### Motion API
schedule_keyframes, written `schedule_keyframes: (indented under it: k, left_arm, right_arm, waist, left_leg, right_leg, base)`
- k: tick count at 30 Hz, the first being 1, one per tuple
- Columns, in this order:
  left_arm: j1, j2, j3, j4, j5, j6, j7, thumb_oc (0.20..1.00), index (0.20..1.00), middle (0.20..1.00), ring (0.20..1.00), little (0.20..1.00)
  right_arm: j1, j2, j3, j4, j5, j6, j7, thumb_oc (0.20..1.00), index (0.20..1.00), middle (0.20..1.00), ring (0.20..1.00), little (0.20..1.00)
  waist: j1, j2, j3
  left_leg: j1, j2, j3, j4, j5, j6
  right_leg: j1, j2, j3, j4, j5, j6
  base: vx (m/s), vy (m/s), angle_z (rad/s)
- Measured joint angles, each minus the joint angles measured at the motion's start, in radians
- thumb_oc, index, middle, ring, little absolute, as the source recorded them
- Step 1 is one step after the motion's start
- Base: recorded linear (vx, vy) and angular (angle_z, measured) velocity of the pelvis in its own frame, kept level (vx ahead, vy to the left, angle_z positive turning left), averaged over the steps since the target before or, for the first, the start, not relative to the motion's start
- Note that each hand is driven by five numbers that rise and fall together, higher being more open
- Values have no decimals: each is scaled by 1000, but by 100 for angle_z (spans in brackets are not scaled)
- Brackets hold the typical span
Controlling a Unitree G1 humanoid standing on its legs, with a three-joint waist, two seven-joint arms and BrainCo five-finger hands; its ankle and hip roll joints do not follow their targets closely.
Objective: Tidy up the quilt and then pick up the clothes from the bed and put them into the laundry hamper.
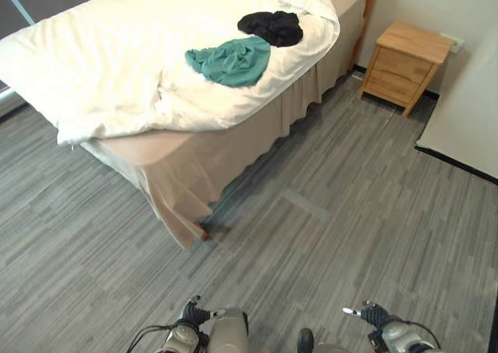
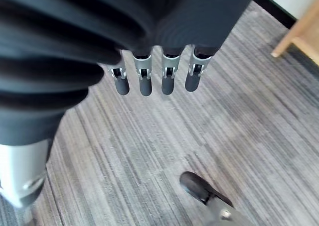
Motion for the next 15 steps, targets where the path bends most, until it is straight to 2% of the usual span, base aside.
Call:
schedule_keyframes:
  k: [1, 2, 3, 4, 5, 6, 7, 8, 9, 10, 11, 12, 13, 14, 15]
  left_arm:
    - [2, -17, 1, 6, -4, 1, 8, 1000, 1000, 1000, 1000, 1000]
    - [1, -24, 2, 15, -4, 1, 10, 1000, 1000, 1000, 1000, 1000]
    - [13, -33, -1, 24, -5, 2, 12, 1000, 1000, 1000, 1000, 1000]
    - [42, -24, 23, 43, -7, 7, 11, 1000, 1000, 1000, 1000, 1000]
    - [45, -5, 30, 65, -6, 18, 9, 1000, 1000, 1000, 1000, 1000]
    - [53, 0, 26, 67, -6, 22, 8, 1000, 1000, 1000, 1000, 1000]
    - [44, 4, 28, 78, -6, 23, 7, 1000, 1000, 1000, 1000, 1000]
    - [29, -1, 28, 84, -6, 25, 4, 1000, 1000, 1000, 1000, 1000]
    - [10, -2, 27, 91, -5, 27, 3, 1000, 1000, 1000, 1000, 1000]
    - [1, 0, 16, 85, -4, 23, 4, 1000, 1000, 1000, 1000, 1000]
    - [-2, 0, 6, 82, -4, 20, 5, 1000, 1000, 1000, 1000, 1000]
    - [2, -1, -2, 69, -4, 21, 6, 1000, 1000, 1000, 1000, 1000]
    - [3, -4, -3, 66, -4, 21, 6, 1000, 1000, 1000, 1000, 1000]
    - [9, -7, -5, 69, -4, 24, 6, 1000, 1000, 1000, 1000, 1000]
    - [12, -3, -5, 70, -4, 24, 6, 1000, 1000, 1000, 1000, 1000]
  right_arm:
    - [18, -6, 9, 9, -2, 6, -3, 1000, 1000, 1000, 1000, 1000]
    - [32, -2, 7, 27, -4, 6, -5, 1000, 1000, 1000, 1000, 1000]
    - [43, 1, 8, 36, -15, 6, -4, 1000, 1000, 1000, 1000, 1000]
    - [59, 27, 9, 32, -27, 9, -4, 1000, 1000, 1000, 1000, 1000]
    - [78, 51, 14, 26, -31, 8, 2, 1000, 1000, 1000, 1000, 1000]
    - [98, 62, 12, 26, -31, 6, 1, 1000, 1000, 1000, 1000, 1000]
    - [110, 66, 10, 18, -32, 3, 3, 1000, 1000, 1000, 1000, 1000]
    - [117, 65, 7, 5, -32, 1, 3, 1000, 1000, 1000, 1000, 1000]
    - [126, 73, -1, -7, -26, 2, 2, 1000, 1000, 1000, 1000, 1000]
    - [118, 70, -10, -21, -31, 0, 3, 1000, 1000, 1000, 1000, 1000]
    - [113, 67, -13, -34, -31, 1, 8, 1000, 1000, 1000, 1000, 1000]
    - [105, 55, -15, -49, -32, 0, 12, 1000, 1000, 1000, 1000, 1000]
    - [95, 44, -15, -51, -32, -1, 14, 1000, 1000, 1000, 1000, 1000]
    - [91, 26, -15, -69, -32, -4, 14, 1000, 1000, 1000, 1000, 1000]
    - [94, 21, -16, -77, -32, -6, 14, 1000, 1000, 1000, 1000, 1000]
  waist:
    - [-8, 28, -16]
    - [-11, 36, -18]
    - [-11, 48, -21]
    - [-3, 41, -20]
    - [-9, -1, -34]
    - [-11, 1, -43]
    - [-18, -8, -48]
    - [-26, 8, -39]
    - [-42, 17, -34]
    - [-50, 18, -34]
    - [-49, 25, -34]
    - [-52, 40, -30]
    - [-51, 58, -31]
    - [-50, 82, -26]
    - [-59, 89, -28]
  left_leg:
    - [18, -14, 82, -271, 34, 41]
    - [23, -14, 181, -371, 77, 61]
    - [37, -28, 254, -408, 98, 91]
    - [108, -47, 291, -423, 123, 240]
    - [159, -75, 288, -451, 101, 231]
    - [201, -79, 263, -511, 121, 240]
    - [254, -94, 235, -556, 126, 238]
    - [280, -87, 199, -567, 122, 233]
    - [325, -92, 142, -591, 112, 217]
    - [406, -112, 112, -627, 95, 201]
    - [424, -116, 86, -628, 43, 165]
    - [443, -118, 69, -625, 12, 174]
    - [460, -118, 54, -629, 1, 175]
    - [496, -121, 12, -631, 3, 174]
    - [505, -125, -31, -630, 0, 170]
  right_leg:
    - [32, 17, -21, -4, -35, 35]
    - [61, 24, -39, -3, -67, 62]
    - [97, 42, -42, 2, -85, 80]
    - [179, 59, -49, 14, -97, 96]
    - [169, 35, -86, 93, -84, 100]
    - [136, 27, -83, 177, -87, 104]
    - [90, 39, -80, 333, -45, 158]
    - [30, 36, -89, 493, -22, 203]
    - [-61, 34, -77, 718, 8, 259]
    - [-211, 11, -61, 941, -2, 244]
    - [-275, 2, -46, 955, -14, 224]
    - [-349, -22, -47, 914, -43, 177]
    - [-384, -41, -55, 841, -58, 151]
    - [-406, -53, -47, 631, -61, 141]
    - [-394, -47, -6, 460, -58, 140]
  base:
    - [502, 0, 20]
    - [529, 1, 19]
    - [538, 10, -2]
    - [505, 46, 8]
    - [477, 63, 6]
    - [452, 51, 33]
    - [402, 28, 41]
    - [256, 3, 88]
    - [358, -57, 130]
    - [373, -126, 130]
    - [476, -193, 114]
    - [357, -221, 71]
    - [422, -330, 80]
    - [319, -263, 90]
    - [316, -293, 151]
